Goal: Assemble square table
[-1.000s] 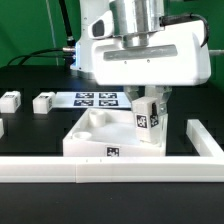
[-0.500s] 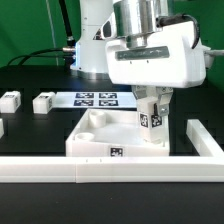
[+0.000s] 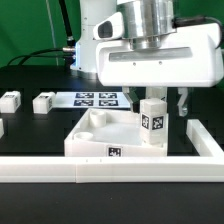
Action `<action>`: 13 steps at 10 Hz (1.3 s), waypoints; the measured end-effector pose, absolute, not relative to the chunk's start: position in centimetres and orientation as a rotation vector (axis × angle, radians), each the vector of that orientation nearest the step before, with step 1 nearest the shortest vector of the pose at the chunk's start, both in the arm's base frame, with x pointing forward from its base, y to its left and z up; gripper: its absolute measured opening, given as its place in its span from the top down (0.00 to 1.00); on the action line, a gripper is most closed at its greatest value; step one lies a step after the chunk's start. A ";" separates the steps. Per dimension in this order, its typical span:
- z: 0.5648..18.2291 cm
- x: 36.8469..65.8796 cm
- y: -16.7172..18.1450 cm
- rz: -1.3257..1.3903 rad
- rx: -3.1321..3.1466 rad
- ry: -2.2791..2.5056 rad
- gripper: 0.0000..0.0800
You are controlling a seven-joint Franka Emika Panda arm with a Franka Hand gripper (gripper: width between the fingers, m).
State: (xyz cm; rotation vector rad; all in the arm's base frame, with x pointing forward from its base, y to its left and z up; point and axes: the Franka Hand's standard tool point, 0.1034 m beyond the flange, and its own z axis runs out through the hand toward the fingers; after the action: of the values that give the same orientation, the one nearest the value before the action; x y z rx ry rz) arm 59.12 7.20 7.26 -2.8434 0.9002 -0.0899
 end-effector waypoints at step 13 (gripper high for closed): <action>7.5 60.0 6.1 -0.147 -3.030 -0.641 0.19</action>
Offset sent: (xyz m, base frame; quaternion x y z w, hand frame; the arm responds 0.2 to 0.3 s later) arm 0.0000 0.0000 0.0000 0.0000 0.0000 -0.1938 0.9810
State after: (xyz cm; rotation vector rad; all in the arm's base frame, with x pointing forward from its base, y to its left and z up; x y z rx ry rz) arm 59.97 6.14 7.50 -3.0296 -0.6412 -0.1473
